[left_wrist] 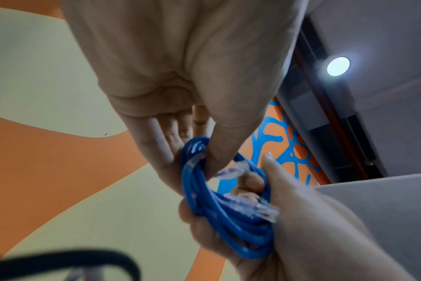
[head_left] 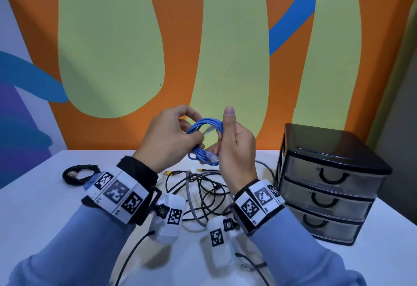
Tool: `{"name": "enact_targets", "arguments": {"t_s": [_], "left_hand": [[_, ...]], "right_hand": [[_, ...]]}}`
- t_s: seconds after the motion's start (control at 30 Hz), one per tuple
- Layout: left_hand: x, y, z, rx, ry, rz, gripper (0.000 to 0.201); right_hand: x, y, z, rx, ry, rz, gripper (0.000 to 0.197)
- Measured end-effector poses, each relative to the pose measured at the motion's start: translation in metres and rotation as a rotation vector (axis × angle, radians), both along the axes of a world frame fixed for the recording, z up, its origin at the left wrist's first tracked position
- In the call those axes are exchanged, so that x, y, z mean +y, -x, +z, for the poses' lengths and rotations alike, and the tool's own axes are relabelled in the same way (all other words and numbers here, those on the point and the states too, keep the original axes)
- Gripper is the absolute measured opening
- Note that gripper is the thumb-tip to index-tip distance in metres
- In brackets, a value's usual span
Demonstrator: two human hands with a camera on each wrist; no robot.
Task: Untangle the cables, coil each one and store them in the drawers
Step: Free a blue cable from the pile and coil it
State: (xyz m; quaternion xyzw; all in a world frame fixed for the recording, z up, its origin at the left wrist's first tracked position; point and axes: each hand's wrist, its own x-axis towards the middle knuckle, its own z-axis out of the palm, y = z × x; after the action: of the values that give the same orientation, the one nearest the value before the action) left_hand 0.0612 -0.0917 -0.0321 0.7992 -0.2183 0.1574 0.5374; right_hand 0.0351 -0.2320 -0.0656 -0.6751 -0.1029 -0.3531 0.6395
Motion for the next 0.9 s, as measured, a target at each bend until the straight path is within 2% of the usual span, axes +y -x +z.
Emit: {"name": "enact_targets", "arguments": {"t_s": [0.1, 0.23, 0.33, 0.4, 0.5, 0.6, 0.77, 0.9], "left_hand": [[-0.004, 0.003, -0.003, -0.028, -0.055, 0.087, 0.017], [-0.001, 0.004, 0.001, 0.191, 0.253, -0.167, 0.03], [0.002, 0.007, 0.004, 0.364, 0.483, -0.384, 0.034], [0.002, 0.005, 0.005, 0.448, 0.61, -0.438, 0.037], [-0.002, -0.002, 0.001, 0.477, 0.706, -0.308, 0.026], [-0.002, -0.009, -0.005, 0.475, 0.791, -0.183, 0.03], [-0.003, -0.012, -0.005, 0.414, 0.944, -0.107, 0.029], [-0.003, -0.01, -0.003, 0.277, 0.988, -0.198, 0.039]], "right_hand": [[0.001, 0.003, 0.002, -0.044, 0.044, 0.013, 0.071], [-0.003, -0.002, 0.002, 0.069, -0.019, 0.108, 0.065], [-0.007, -0.006, 0.001, 0.134, -0.127, 0.108, 0.062], [-0.007, -0.009, 0.0, 0.172, -0.214, 0.126, 0.062], [-0.003, -0.008, 0.004, 0.19, -0.399, 0.29, 0.069], [0.0, -0.002, 0.012, 0.167, -0.61, 0.482, 0.064], [0.004, 0.001, 0.012, 0.222, -0.744, 0.563, 0.051], [0.006, 0.0, 0.012, 0.242, -0.781, 0.582, 0.048]]}}
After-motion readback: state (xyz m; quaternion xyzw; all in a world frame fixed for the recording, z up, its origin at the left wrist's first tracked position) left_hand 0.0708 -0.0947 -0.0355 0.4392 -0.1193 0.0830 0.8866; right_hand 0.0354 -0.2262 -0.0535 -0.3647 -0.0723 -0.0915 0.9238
